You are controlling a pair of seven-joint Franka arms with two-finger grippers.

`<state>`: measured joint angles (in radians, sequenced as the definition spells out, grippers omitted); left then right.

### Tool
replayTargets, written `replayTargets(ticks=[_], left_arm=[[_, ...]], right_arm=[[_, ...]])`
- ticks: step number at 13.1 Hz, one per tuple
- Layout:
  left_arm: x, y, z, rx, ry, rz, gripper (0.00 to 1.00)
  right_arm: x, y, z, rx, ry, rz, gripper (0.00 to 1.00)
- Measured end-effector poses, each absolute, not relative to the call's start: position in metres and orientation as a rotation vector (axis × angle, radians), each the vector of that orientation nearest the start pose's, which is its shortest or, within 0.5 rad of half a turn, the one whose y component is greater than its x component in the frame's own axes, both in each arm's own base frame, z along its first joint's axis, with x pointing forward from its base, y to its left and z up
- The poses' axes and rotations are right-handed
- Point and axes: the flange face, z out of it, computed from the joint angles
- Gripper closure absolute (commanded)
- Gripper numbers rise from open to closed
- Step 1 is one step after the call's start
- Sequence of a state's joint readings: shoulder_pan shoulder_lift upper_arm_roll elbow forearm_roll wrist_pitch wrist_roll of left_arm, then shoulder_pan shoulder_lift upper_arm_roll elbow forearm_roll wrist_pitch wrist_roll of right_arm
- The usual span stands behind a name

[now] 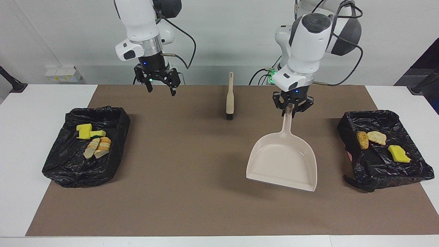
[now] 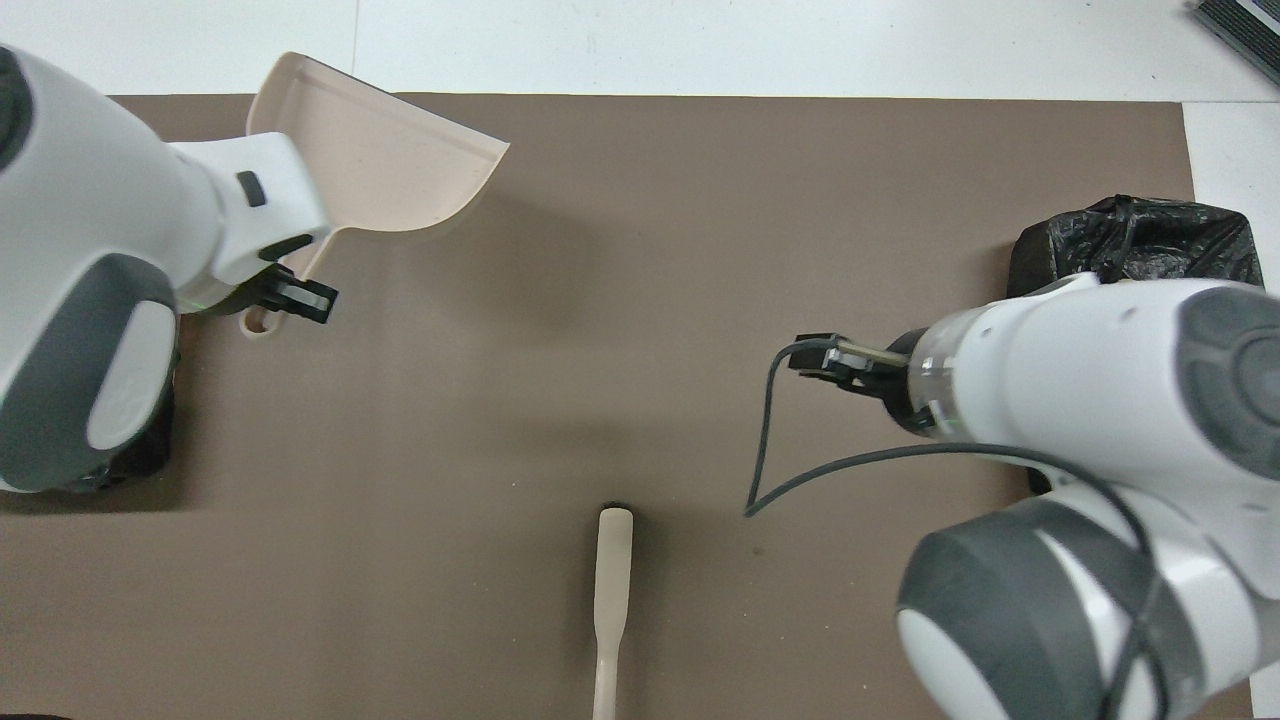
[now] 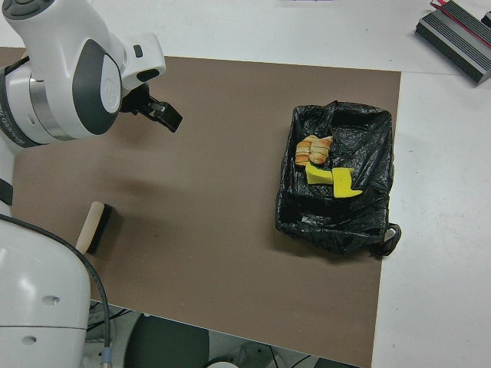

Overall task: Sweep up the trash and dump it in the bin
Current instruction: 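Bring the empty dustpan to the table center with the left gripper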

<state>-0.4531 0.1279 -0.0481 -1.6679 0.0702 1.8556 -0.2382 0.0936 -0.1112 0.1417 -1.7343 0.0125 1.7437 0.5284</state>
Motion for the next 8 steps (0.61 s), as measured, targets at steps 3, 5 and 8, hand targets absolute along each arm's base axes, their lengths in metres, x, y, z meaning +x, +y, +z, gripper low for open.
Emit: replayTargets(ticks=[3, 5, 8], left_arm=[[0.514, -0.375, 0.457, -3.113, 0.3, -0.126, 1.0], [0.5, -0.414, 0.422, -3.127, 0.286, -0.13, 1.0], [0.491, -0.432, 0.397, -3.164, 0.302, -0.161, 1.0]], right_arm=[[0.524, 0.1, 0.655, -3.113, 0.427, -0.122, 0.0], [0.534, 0.068, 0.677, -3.142, 0.374, -0.101, 0.0], [0.548, 0.048, 0.681, -3.157, 0.352, -0.088, 0.0]])
